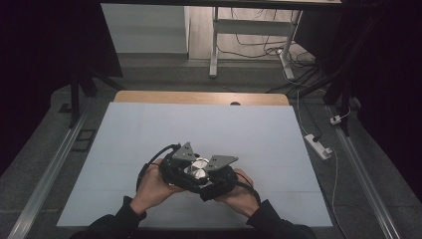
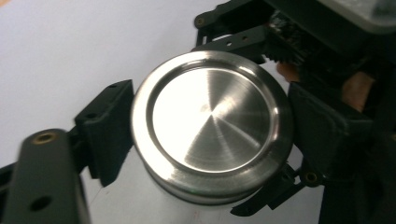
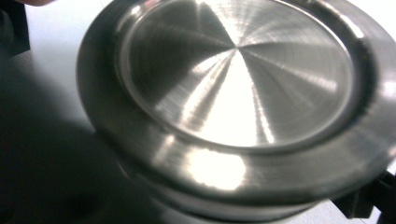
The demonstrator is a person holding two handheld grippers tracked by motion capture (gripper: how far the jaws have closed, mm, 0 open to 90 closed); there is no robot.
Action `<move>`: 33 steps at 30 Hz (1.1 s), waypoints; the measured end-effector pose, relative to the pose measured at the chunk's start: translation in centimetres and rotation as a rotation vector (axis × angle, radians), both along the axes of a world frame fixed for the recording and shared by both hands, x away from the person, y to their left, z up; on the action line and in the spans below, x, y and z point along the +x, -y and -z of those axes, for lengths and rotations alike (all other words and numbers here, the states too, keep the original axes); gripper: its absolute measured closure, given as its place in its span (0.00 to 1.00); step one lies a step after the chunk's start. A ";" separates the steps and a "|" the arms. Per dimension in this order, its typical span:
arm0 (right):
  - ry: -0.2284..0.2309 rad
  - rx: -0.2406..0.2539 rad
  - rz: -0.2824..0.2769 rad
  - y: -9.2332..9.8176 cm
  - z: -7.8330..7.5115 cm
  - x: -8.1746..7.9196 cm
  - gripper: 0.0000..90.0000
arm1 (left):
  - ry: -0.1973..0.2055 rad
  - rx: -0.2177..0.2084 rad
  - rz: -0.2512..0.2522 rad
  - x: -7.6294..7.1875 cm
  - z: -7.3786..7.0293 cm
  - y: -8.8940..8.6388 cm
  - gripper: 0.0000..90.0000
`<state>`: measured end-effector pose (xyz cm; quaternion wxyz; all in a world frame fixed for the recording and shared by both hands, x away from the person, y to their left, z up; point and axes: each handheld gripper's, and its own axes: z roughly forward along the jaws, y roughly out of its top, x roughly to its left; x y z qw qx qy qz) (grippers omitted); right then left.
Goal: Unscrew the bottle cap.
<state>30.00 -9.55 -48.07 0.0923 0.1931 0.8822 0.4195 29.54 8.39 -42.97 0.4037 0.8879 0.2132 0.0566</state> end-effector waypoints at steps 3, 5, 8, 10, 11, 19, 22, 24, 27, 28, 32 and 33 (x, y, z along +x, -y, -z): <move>-0.001 0.014 -0.022 0.1 -0.2 0.0 0.16 | 0.015 -0.016 0.052 0.1 -0.7 -0.7 0.08; -0.008 0.028 -0.050 0.2 -0.2 0.0 0.16 | 0.047 -0.001 0.111 -0.1 -1.2 -1.4 0.06; -0.026 0.039 -0.112 0.2 -0.3 -0.1 0.16 | 0.079 0.020 0.227 -0.3 -1.5 -2.2 0.07; -0.036 0.047 -0.146 0.1 -0.4 -0.5 0.16 | 0.092 0.025 0.294 -0.4 -1.5 -2.6 0.09; -0.032 0.046 -0.169 0.0 -0.4 -0.6 0.16 | 0.089 0.022 0.315 -0.4 -1.5 -2.7 0.10; -0.018 0.031 -0.254 -0.6 -0.6 -1.5 0.16 | 0.084 -0.010 0.376 -0.3 -0.6 -2.8 0.22; -0.011 0.026 -0.219 -0.5 -0.5 -1.3 0.16 | 0.084 -0.016 0.312 -0.2 -0.4 -2.6 0.22; -0.008 0.032 -0.175 -0.4 -0.5 -1.0 0.16 | 0.079 -0.014 0.247 -0.1 -0.4 -2.2 0.22; 0.004 0.026 -0.116 -0.1 -0.5 -0.6 0.16 | 0.067 -0.009 0.138 -0.1 -0.5 -1.6 0.22; 0.006 0.029 -0.094 0.0 -0.5 -0.5 0.16 | 0.060 -0.016 0.094 -0.2 -0.5 -1.3 0.22; 0.030 0.005 -0.020 0.0 -0.4 -0.3 0.16 | 0.077 0.017 -0.019 -0.7 -0.4 -0.2 0.22; 0.023 0.008 -0.001 0.0 -0.3 -0.3 0.16 | 0.081 0.023 -0.037 -0.8 -0.4 0.0 0.22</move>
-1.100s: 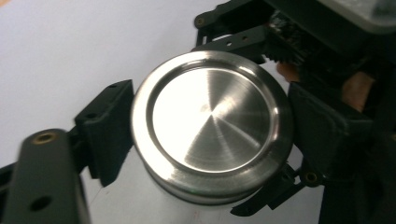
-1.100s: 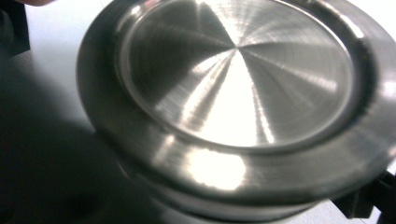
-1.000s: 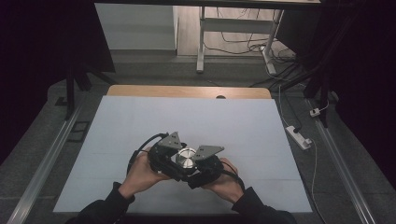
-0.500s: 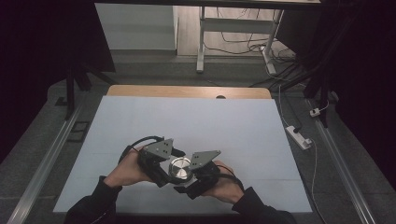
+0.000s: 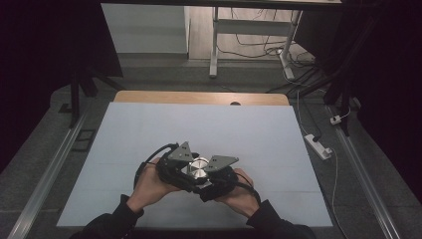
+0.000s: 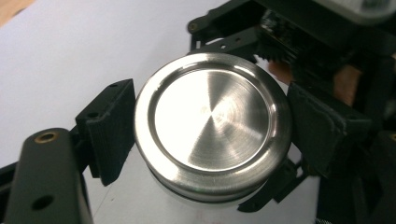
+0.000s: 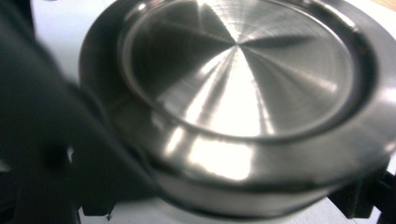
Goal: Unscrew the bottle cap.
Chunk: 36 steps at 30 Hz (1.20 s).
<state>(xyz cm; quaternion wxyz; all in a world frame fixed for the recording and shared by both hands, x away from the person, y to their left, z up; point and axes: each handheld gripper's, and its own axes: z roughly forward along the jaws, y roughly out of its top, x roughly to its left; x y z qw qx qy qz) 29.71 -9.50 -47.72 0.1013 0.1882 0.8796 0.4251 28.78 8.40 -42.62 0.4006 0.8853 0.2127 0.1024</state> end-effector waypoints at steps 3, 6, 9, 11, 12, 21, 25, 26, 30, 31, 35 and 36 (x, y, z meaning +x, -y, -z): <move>-0.002 -0.010 0.023 0.0 0.1 0.0 0.16 | 0.002 0.000 0.001 0.1 0.1 0.1 0.22; 0.001 -0.005 0.014 0.0 0.0 0.0 0.16 | -0.040 -0.029 0.048 0.6 -0.1 -0.3 0.10; -0.004 0.013 -0.010 0.1 -0.1 0.0 0.16 | -0.021 -0.021 0.101 0.6 -0.5 -0.9 0.06; -0.008 0.025 -0.046 0.1 -0.2 0.0 0.16 | -0.024 -0.019 0.172 0.8 -0.6 -1.4 0.07; -0.010 0.028 -0.060 0.1 -0.2 0.0 0.16 | -0.023 -0.017 0.205 0.8 -0.6 -1.6 0.07; -0.022 0.046 -0.198 -0.7 -0.4 -1.2 0.16 | -0.027 -0.026 0.382 0.8 0.0 -2.4 0.20; -0.020 0.035 -0.184 -0.7 -0.3 -1.2 0.16 | -0.026 -0.023 0.349 0.8 0.1 -2.2 0.22; -0.019 0.034 -0.175 -0.7 -0.3 -1.2 0.16 | -0.029 -0.028 0.329 0.9 0.1 -2.1 0.22; -0.025 0.045 -0.112 -0.5 -0.3 -0.8 0.16 | -0.038 -0.043 0.223 1.0 0.2 -1.6 0.22; -0.024 0.038 -0.093 -0.4 -0.3 -0.7 0.16 | -0.037 -0.037 0.196 1.0 0.1 -1.4 0.22; -0.011 0.032 -0.040 -0.3 -0.2 -0.4 0.16 | -0.030 -0.039 0.115 0.8 0.1 -0.8 0.22; -0.014 0.031 -0.028 -0.3 -0.2 -0.4 0.16 | -0.029 -0.045 0.107 0.8 0.1 -0.8 0.22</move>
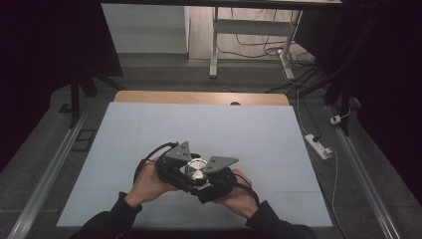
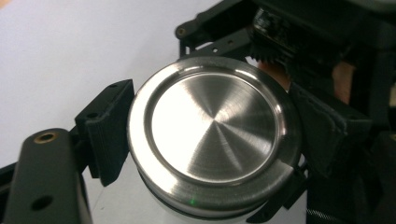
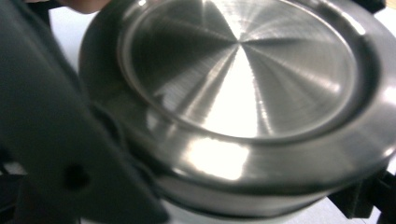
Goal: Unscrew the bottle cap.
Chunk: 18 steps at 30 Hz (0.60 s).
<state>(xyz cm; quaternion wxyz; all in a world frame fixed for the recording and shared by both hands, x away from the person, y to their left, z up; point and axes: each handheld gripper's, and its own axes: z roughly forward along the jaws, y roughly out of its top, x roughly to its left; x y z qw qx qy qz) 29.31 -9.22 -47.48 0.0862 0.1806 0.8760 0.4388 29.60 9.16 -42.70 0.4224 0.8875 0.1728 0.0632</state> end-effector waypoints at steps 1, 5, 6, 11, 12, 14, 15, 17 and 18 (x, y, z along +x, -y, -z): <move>0.000 0.005 0.003 0.0 0.0 0.1 0.16 | -0.001 -0.009 -0.007 0.0 -0.1 0.0 0.22; -0.002 0.016 0.011 0.1 -0.2 0.1 0.16 | 0.001 -0.014 -0.013 -0.1 -0.2 0.0 0.22; -0.004 0.016 0.010 0.1 -0.2 0.1 0.16 | 0.006 -0.012 -0.016 -0.1 -0.2 0.1 0.22; -0.002 0.016 0.018 0.2 -0.2 0.1 0.16 | 0.009 -0.013 -0.037 -0.2 -0.2 0.2 0.22; -0.001 0.015 0.022 0.2 -0.2 0.1 0.16 | 0.011 -0.009 -0.045 -0.3 -0.3 0.3 0.22; 0.001 0.013 0.029 0.2 -0.2 0.1 0.16 | 0.017 -0.001 -0.067 -0.4 -0.3 0.5 0.22; 0.003 0.011 0.035 0.2 -0.2 0.1 0.16 | 0.017 0.001 -0.080 -0.4 -0.3 0.6 0.22; 0.007 0.006 0.053 0.1 -0.2 0.1 0.16 | 0.011 -0.001 -0.107 -0.5 -0.2 0.7 0.22; 0.006 0.005 0.057 0.1 -0.2 0.2 0.16 | 0.010 -0.003 -0.124 -0.5 -0.2 0.8 0.22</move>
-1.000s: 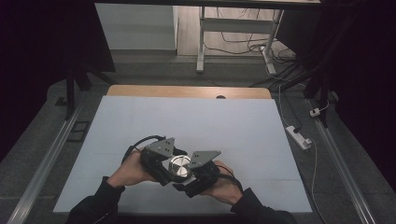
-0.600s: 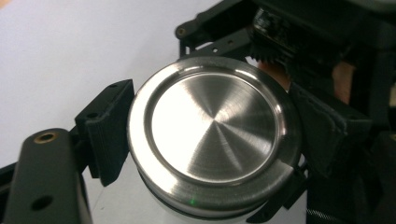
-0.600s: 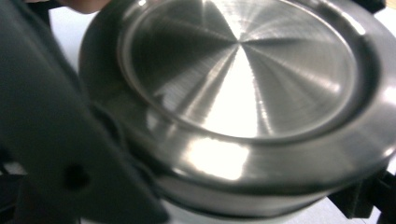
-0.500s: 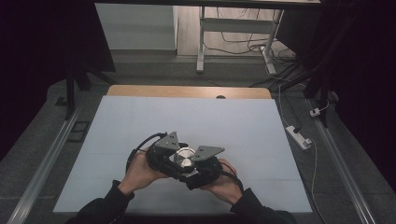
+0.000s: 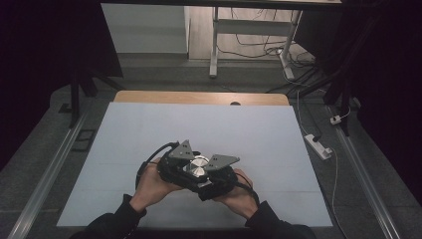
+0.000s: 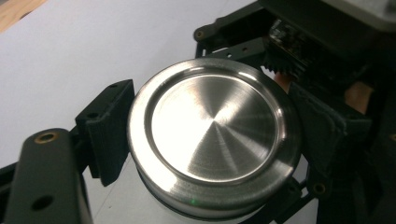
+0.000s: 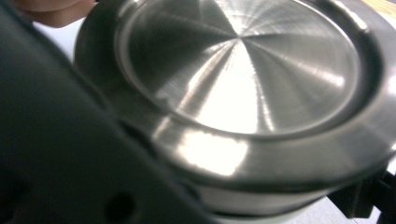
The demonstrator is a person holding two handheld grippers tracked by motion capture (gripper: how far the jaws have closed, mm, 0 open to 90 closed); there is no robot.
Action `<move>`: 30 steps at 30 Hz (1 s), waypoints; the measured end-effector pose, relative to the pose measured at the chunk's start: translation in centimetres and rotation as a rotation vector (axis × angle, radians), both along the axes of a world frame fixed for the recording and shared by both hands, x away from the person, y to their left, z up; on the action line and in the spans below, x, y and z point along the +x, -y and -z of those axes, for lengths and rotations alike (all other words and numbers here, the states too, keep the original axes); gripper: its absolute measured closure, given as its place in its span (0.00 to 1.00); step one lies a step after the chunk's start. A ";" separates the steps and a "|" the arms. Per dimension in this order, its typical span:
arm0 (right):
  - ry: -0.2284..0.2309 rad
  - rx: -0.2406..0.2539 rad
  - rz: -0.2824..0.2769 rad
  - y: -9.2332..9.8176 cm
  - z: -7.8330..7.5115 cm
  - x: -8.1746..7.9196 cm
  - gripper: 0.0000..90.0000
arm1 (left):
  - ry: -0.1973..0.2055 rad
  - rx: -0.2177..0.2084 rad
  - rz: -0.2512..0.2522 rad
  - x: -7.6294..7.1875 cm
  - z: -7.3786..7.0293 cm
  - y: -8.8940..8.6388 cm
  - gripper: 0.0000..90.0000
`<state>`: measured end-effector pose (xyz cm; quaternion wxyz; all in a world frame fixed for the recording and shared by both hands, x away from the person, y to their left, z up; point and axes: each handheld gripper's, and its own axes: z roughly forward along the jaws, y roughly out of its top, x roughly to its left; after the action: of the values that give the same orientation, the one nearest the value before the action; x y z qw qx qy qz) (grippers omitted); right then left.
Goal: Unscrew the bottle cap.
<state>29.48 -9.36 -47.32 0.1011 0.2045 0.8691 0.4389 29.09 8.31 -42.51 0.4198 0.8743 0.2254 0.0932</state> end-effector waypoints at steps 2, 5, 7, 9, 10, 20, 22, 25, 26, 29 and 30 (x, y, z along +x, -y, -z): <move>0.004 -0.010 0.018 0.0 0.0 0.0 0.16 | 0.000 0.013 -0.016 0.0 0.1 0.2 0.22; 0.002 -0.015 0.018 0.0 0.2 0.1 0.16 | -0.012 0.013 0.012 0.2 0.1 0.1 0.22; 0.002 -0.015 0.010 0.0 0.2 0.1 0.16 | -0.050 -0.026 0.053 0.6 -0.1 -0.3 0.16; 0.000 -0.010 0.002 0.0 0.2 0.1 0.16 | -0.050 -0.054 0.090 0.7 -0.5 -0.9 0.10; 0.000 -0.006 -0.005 0.1 0.2 0.1 0.16 | -0.054 -0.062 0.109 0.7 -0.6 -1.2 0.09; -0.023 0.025 -0.183 -0.1 -0.2 -0.6 0.16 | 0.023 0.040 0.374 0.5 -0.9 -3.2 0.10; -0.015 0.023 -0.225 -0.3 -0.2 -1.0 0.16 | 0.026 0.059 0.430 0.4 -0.7 -3.2 0.14; -0.004 0.020 -0.267 -0.5 -0.3 -1.4 0.16 | 0.023 0.074 0.472 0.2 -0.4 -3.1 0.19; 0.001 0.019 -0.270 -0.6 -0.3 -1.4 0.16 | 0.034 0.074 0.471 0.1 -0.3 -3.1 0.20; 0.009 0.006 -0.252 -0.5 -0.3 -1.3 0.16 | 0.035 0.077 0.422 0.1 -0.3 -2.9 0.21; 0.011 0.005 -0.235 -0.5 -0.3 -1.2 0.16 | 0.033 0.080 0.396 0.2 -0.2 -2.7 0.21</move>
<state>28.30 -8.91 -47.04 0.0531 0.0988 0.8855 0.4508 29.26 11.02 -42.27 0.3986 0.9158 0.0385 0.0321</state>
